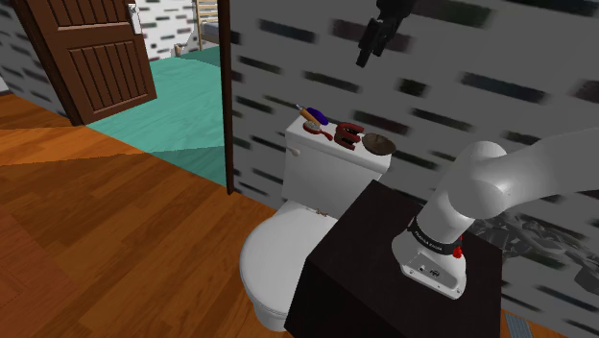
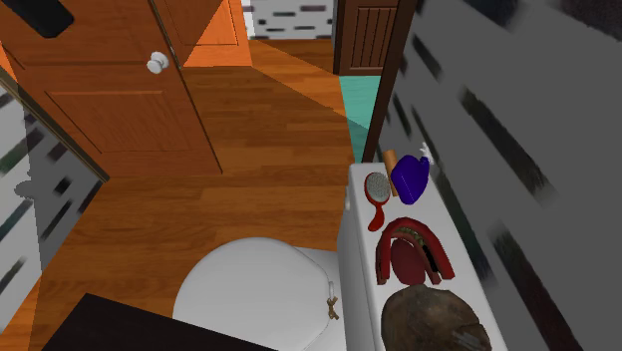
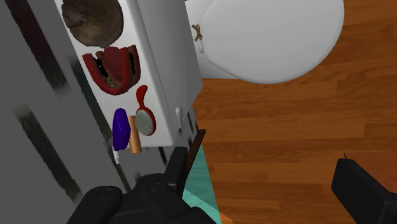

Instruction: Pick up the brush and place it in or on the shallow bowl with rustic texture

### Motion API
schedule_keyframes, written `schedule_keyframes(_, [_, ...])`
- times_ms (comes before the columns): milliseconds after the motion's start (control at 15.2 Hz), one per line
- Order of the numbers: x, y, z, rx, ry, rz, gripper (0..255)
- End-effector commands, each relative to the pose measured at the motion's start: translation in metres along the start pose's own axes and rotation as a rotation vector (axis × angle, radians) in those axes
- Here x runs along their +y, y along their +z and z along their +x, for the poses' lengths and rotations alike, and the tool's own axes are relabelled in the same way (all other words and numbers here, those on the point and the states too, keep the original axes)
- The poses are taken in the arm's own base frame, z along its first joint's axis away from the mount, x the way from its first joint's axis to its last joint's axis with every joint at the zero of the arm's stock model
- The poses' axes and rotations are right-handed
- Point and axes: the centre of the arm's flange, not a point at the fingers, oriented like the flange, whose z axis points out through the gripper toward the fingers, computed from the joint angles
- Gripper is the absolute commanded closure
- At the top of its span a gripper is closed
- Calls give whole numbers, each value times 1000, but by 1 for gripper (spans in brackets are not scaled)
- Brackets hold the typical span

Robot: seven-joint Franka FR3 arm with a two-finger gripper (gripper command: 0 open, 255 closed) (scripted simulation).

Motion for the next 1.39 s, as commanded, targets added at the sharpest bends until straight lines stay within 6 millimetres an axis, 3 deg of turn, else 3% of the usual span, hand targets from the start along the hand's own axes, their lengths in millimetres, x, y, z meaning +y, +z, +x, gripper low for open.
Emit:
schedule_keyframes(0, [0, 0, 0, 0, 0, 0, 0])
schedule_keyframes(1320, [123, 228, 53, 6, -1, 9, 0])
